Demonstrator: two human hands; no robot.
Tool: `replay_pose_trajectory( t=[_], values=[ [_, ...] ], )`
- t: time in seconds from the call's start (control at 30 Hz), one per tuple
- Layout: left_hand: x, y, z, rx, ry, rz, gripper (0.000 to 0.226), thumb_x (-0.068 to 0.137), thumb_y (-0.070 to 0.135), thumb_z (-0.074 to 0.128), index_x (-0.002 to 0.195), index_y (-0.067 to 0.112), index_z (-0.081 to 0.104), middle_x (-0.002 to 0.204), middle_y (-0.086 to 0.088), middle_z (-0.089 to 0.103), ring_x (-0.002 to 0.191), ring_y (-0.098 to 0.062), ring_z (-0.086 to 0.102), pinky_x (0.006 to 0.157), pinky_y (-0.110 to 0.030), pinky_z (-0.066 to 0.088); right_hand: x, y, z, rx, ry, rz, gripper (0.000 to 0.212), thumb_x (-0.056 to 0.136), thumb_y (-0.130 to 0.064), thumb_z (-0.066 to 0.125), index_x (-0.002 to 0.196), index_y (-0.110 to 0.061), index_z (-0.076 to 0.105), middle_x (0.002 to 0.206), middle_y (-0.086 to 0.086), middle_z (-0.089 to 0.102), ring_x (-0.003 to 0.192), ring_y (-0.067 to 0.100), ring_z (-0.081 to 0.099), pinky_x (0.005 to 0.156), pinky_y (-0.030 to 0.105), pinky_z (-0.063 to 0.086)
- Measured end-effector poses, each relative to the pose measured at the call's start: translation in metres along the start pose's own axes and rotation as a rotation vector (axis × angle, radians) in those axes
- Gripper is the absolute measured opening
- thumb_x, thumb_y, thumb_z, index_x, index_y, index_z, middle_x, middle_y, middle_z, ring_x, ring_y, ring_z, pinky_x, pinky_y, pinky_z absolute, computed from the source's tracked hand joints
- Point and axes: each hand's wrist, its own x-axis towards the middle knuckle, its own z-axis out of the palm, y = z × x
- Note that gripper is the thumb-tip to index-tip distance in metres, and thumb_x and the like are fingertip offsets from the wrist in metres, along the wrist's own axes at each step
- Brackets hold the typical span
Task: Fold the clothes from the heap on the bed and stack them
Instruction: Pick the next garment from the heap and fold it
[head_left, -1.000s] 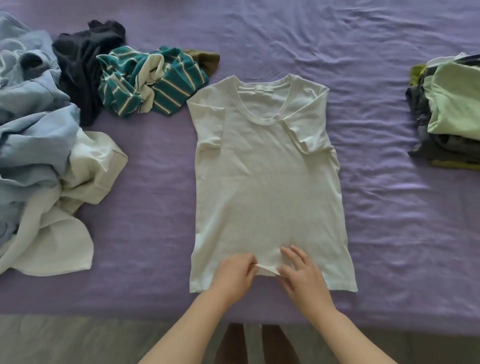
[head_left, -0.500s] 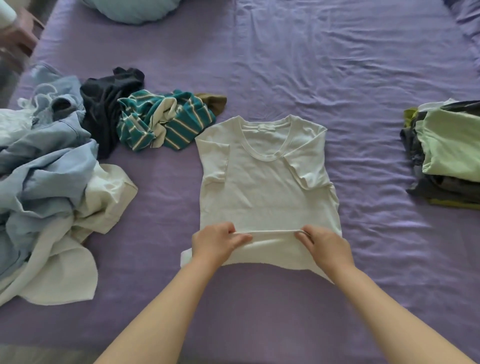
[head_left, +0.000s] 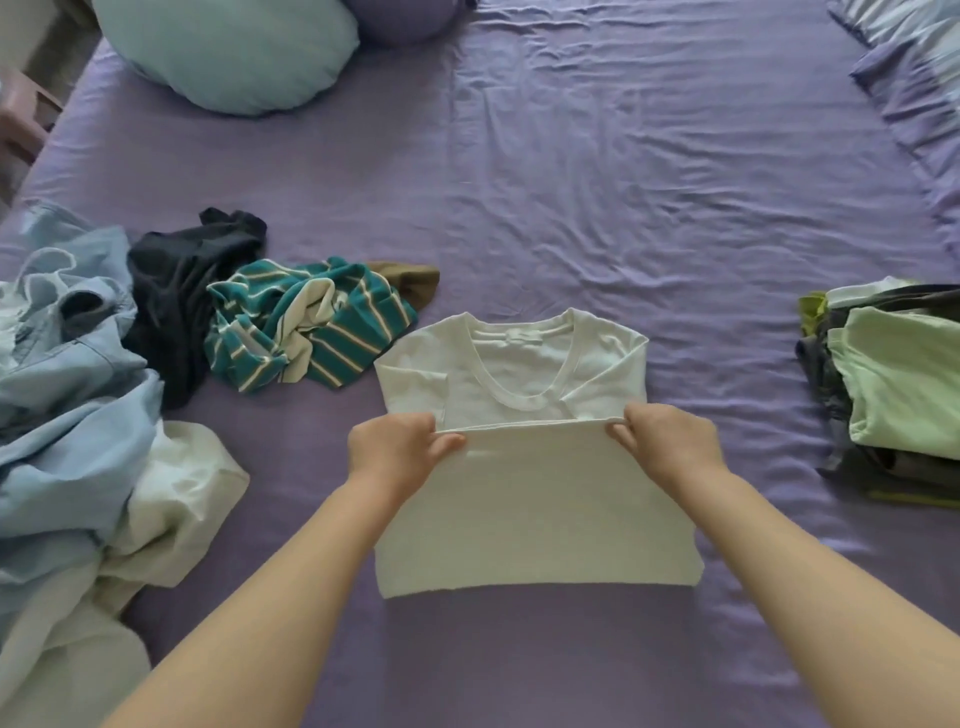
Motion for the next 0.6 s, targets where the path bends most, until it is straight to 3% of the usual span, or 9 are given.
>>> replay_pose_trajectory(
  t=[0.07,0.17,0.27,0.43,0.53,0.6],
  values=[
    [0.021,-0.004,-0.004,-0.007,0.002,0.023,0.051,0.089,0.065,0.042,0.063,0.022,0.037,0.068,0.006,0.053,0.072,-0.02,0.055,0.051,-0.028,0.022,0.02,-0.001,-0.007,-0.046,0.022,-0.007,0.033,0.097,-0.046,0.04,0.081,-0.018,0.045,0.096,0.004,0.065,0.089,0.028,0.061,0.062,0.031,0.033],
    [0.054,-0.01,-0.005,-0.093,-0.046,0.102,0.035,0.099,0.048,0.038,0.081,0.019,0.048,0.092,-0.001,0.062,0.089,-0.024,0.06,0.062,-0.033,0.037,0.047,0.001,-0.012,-0.079,0.074,-0.041,0.021,0.101,-0.03,0.035,0.098,-0.014,0.048,0.106,0.003,0.061,0.093,0.029,0.059,0.066,0.033,0.034],
    [0.087,-0.014,-0.008,-0.044,-0.01,0.146,0.031,0.101,0.043,0.034,0.096,0.018,0.052,0.1,-0.001,0.062,0.089,-0.023,0.06,0.066,-0.033,0.041,0.076,0.007,-0.016,-0.109,0.118,-0.026,0.014,0.101,-0.019,0.034,0.108,-0.018,0.046,0.107,-0.001,0.06,0.087,0.028,0.063,0.061,0.03,0.037],
    [0.132,-0.015,-0.011,0.154,0.129,0.096,0.043,0.097,0.055,0.033,0.09,0.018,0.054,0.089,0.001,0.067,0.08,-0.024,0.064,0.057,-0.028,0.033,0.115,0.012,-0.024,-0.211,0.218,-0.037,0.034,0.102,-0.042,0.026,0.102,-0.016,0.049,0.093,0.0,0.062,0.08,0.028,0.065,0.058,0.029,0.032],
    [0.156,-0.013,-0.008,0.218,0.134,0.053,0.044,0.097,0.056,0.032,0.091,0.019,0.056,0.089,0.001,0.067,0.08,-0.024,0.063,0.06,-0.029,0.032,0.139,0.012,-0.025,-0.154,0.289,-0.063,0.031,0.101,-0.036,0.038,0.093,-0.01,0.054,0.084,0.008,0.062,0.074,0.032,0.062,0.064,0.034,0.033],
    [0.167,-0.01,-0.003,0.281,0.136,0.04,0.042,0.097,0.054,0.034,0.097,0.02,0.058,0.097,0.001,0.066,0.09,-0.024,0.06,0.071,-0.033,0.032,0.149,0.007,-0.021,-0.081,0.347,-0.115,0.021,0.092,-0.022,0.061,0.08,-0.005,0.059,0.07,0.014,0.06,0.066,0.034,0.06,0.068,0.039,0.042]
  ],
)
